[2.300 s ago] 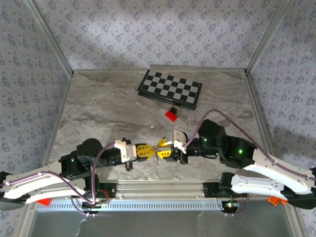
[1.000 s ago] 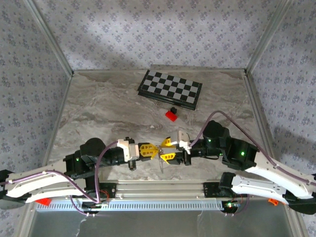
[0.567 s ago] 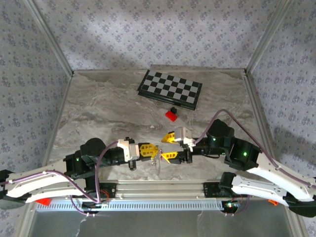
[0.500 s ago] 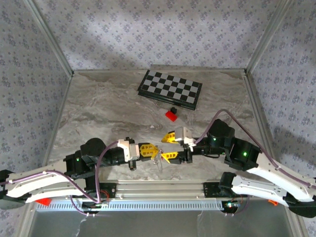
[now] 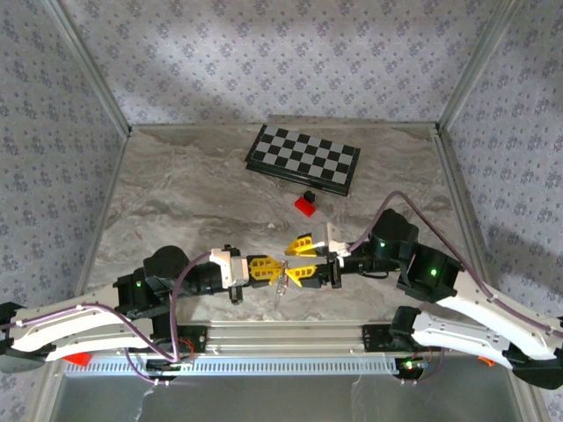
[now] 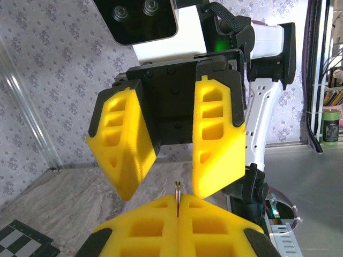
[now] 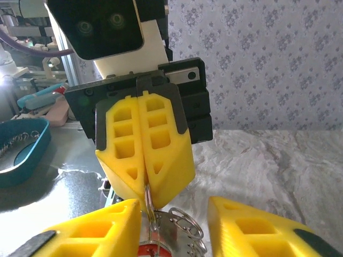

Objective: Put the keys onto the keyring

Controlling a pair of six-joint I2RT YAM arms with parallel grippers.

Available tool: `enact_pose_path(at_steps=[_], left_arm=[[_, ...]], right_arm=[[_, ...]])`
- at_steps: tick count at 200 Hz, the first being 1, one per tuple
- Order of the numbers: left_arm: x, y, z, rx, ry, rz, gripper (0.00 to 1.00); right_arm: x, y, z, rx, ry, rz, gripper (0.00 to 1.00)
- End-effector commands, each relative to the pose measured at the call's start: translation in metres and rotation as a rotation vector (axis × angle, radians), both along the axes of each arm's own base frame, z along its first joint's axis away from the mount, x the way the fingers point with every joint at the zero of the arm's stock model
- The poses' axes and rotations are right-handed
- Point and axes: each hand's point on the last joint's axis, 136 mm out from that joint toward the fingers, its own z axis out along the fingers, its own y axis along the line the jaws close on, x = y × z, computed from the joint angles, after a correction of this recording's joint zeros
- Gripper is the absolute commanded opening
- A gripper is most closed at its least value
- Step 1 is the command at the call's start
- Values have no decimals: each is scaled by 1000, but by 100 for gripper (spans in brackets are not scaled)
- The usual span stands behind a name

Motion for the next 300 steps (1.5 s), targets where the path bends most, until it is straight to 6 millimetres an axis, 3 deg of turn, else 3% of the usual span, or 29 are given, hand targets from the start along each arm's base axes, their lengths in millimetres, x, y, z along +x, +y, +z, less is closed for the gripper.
enact_pose_path(at_steps=[1, 34, 92, 143, 183, 216, 237, 273, 300], left_arm=[[-5, 6, 25, -76, -16, -21, 0], [-5, 6, 26, -78, -17, -20, 0], [-3, 4, 24, -70, -17, -10, 0], [6, 0, 10, 13, -8, 36, 0], [20, 4, -11, 155, -15, 119, 10], [29, 9, -24, 238, -20, 175, 6], [32, 12, -26, 240, -26, 197, 0], [28, 15, -16, 149, -27, 181, 0], [17, 15, -1, 29, -19, 118, 0]], right_arm=[[-2, 2, -1, 1, 13, 25, 35], [-2, 3, -5, -16, 14, 32, 28], [-2, 3, -11, -41, 6, 34, 0], [-6, 1, -14, -74, -21, 39, 0], [-4, 1, -21, -159, -36, 17, 0], [-4, 3, -30, -249, -58, 16, 0], [-6, 4, -32, -274, -62, 31, 0], [-8, 5, -29, -256, -64, 42, 0], [-9, 6, -23, -200, -56, 38, 23]])
